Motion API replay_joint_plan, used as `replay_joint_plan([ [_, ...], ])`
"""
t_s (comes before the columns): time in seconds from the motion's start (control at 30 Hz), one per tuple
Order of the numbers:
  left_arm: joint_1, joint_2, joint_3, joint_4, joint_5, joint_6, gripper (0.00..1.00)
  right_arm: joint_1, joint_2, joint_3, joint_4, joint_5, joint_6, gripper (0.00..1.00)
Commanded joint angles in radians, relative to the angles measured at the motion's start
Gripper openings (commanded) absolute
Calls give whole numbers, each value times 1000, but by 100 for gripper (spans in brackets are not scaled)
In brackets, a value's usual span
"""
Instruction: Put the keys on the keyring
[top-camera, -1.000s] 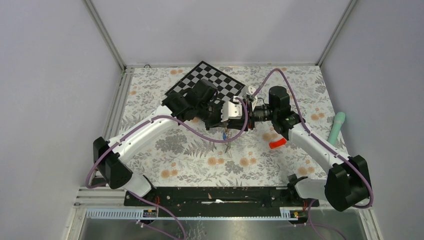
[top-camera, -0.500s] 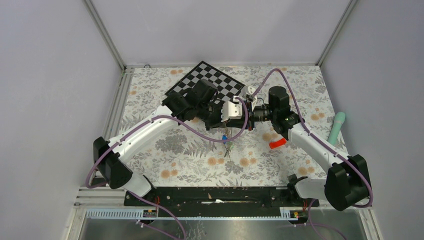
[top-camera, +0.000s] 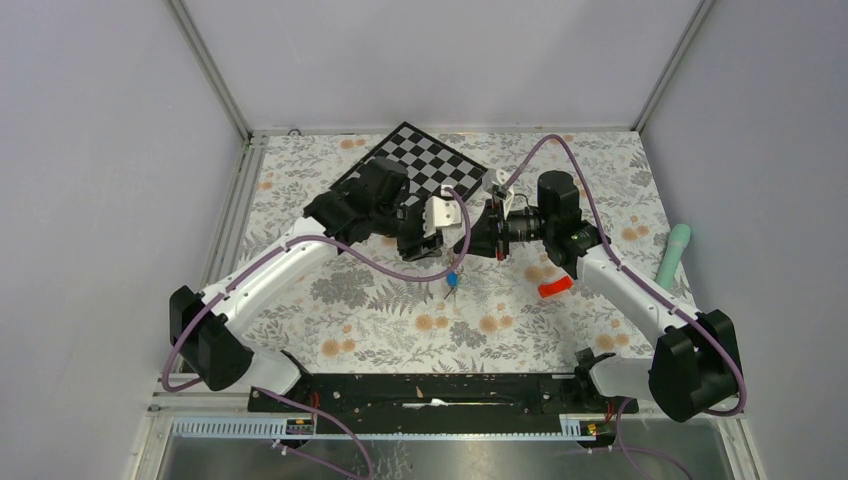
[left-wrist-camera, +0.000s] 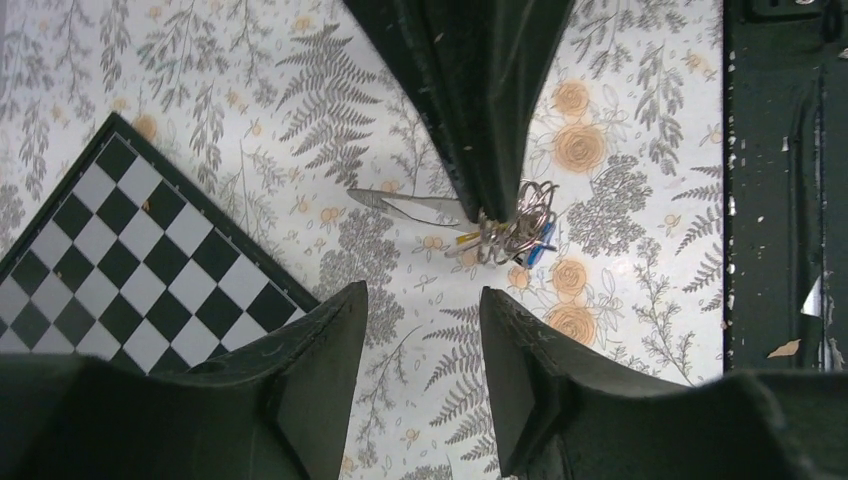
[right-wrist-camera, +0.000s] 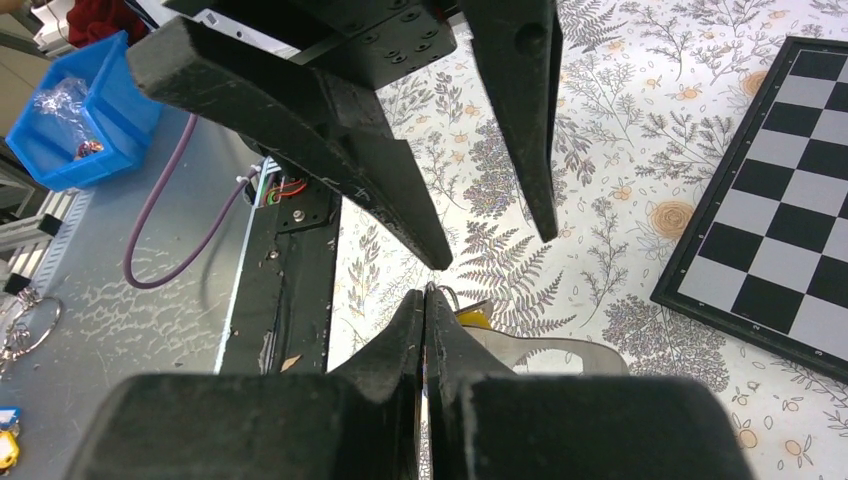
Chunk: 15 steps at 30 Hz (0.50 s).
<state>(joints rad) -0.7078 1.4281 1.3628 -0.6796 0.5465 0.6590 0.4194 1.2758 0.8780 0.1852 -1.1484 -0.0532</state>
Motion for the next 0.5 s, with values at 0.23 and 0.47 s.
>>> replay_joint_plan([
  [0.23,-3,-7,-31,82,219,23,37,-19,-32,46,81,-16,84,0],
  [0.47,-2,14,-45,107,237,-16,15,-27,-22,38,165,-17,176,0],
])
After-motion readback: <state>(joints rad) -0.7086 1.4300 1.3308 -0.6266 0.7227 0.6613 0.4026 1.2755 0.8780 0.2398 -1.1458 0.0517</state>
